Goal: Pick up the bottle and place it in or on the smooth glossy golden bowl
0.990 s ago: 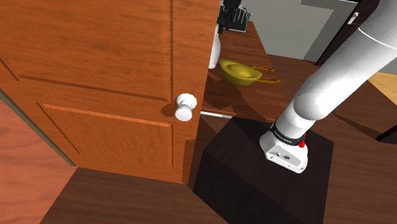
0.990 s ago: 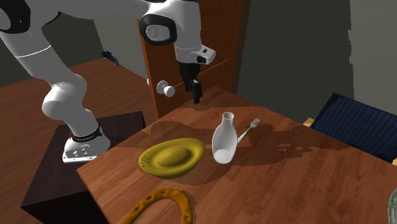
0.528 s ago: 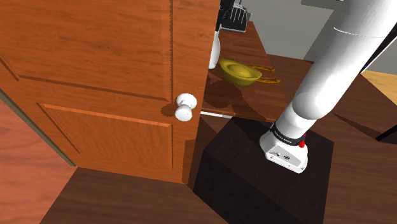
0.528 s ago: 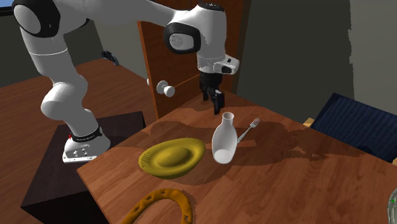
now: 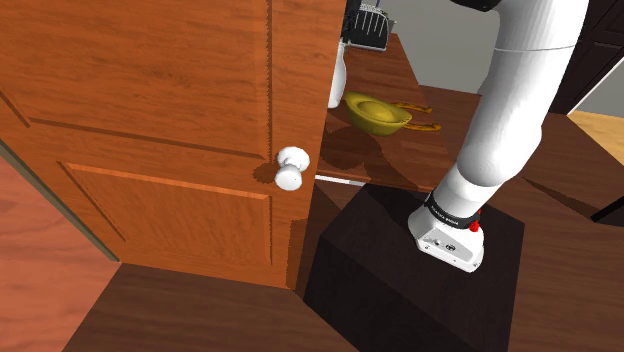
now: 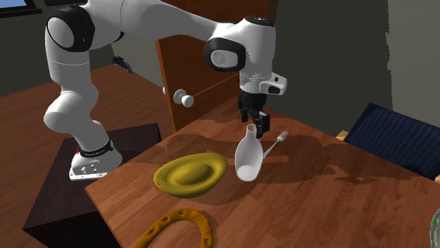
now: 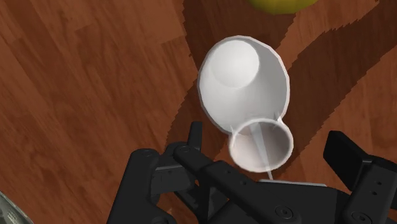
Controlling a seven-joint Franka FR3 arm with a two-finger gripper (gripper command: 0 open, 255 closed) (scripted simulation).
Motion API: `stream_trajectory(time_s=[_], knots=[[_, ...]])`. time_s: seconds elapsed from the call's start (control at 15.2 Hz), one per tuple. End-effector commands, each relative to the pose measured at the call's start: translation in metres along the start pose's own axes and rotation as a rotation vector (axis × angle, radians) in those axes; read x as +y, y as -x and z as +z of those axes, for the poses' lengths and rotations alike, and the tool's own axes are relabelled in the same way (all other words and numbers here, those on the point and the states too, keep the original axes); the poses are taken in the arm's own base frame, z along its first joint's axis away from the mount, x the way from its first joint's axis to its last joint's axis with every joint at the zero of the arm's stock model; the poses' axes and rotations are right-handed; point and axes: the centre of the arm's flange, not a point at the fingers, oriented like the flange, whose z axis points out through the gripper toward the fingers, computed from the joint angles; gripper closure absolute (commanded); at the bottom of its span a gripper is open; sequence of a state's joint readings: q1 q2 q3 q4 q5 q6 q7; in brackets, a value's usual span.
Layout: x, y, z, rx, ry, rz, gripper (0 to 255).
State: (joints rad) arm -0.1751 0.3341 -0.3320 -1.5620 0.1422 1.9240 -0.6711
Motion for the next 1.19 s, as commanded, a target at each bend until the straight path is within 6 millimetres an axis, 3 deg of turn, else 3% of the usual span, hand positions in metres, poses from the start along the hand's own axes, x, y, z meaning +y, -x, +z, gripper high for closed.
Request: stream_trajectory(time_s=[0.0, 0.2, 0.73, 0.79, 1.12], knots=[[0.002, 0.0, 0.01, 0.0, 0.0, 0.0, 0], [0.002, 0.0, 0.029, 0.0, 0.0, 0.0, 0], [0.002, 0.0, 0.029, 0.0, 0.0, 0.0, 0], [0.002, 0.0, 0.029, 0.0, 0.0, 0.0, 255], [0.002, 0.0, 0.029, 0.0, 0.0, 0.0, 255]])
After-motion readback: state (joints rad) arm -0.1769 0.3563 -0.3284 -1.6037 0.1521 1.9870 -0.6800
